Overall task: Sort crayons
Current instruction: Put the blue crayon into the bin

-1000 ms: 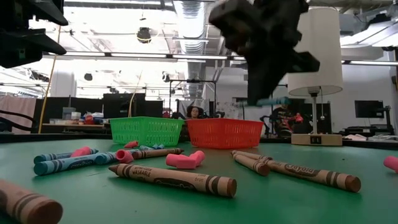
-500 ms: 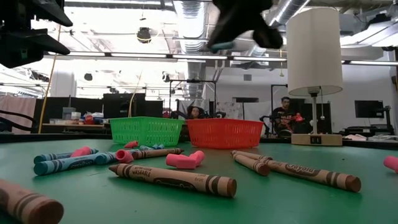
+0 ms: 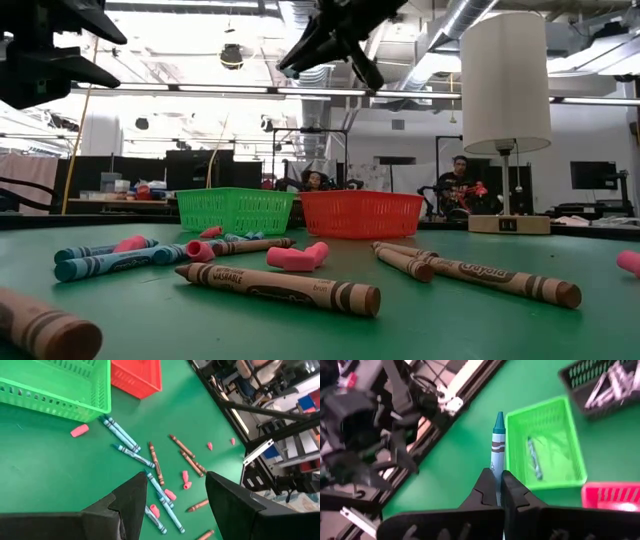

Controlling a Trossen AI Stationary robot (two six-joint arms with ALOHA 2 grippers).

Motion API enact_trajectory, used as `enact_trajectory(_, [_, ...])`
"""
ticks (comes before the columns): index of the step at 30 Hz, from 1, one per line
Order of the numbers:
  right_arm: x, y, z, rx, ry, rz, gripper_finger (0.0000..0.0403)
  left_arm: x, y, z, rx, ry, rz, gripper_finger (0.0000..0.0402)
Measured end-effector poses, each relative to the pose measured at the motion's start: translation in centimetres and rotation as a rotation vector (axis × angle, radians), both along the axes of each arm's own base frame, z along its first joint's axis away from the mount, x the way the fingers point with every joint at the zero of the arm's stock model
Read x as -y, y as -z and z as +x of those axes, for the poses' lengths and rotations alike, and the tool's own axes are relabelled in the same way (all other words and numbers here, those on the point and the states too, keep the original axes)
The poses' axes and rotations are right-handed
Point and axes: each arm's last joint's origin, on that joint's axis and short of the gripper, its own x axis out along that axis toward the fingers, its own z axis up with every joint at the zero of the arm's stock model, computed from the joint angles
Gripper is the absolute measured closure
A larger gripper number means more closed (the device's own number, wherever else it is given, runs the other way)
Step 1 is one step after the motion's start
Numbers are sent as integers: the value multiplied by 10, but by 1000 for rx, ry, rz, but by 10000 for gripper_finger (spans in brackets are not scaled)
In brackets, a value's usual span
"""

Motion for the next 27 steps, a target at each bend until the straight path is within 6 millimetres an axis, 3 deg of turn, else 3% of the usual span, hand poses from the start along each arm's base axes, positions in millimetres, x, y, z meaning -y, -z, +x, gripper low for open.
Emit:
enact_trajectory(10, [51,6,6,-1,22,-79,402,-2,-1,0,30,-69,20,209])
enact_trajectory(18, [85,44,35,45,-37,-45,402,-3,1,-1,20,-95,7,209])
enact_trajectory(23, [91,76,60,25,-83,-33,402,-4,4,0,9,-122,7,209])
enact_trajectory(27, [89,90,83,22,-169,-39,402,-4,4,1,10,-130,-5,209])
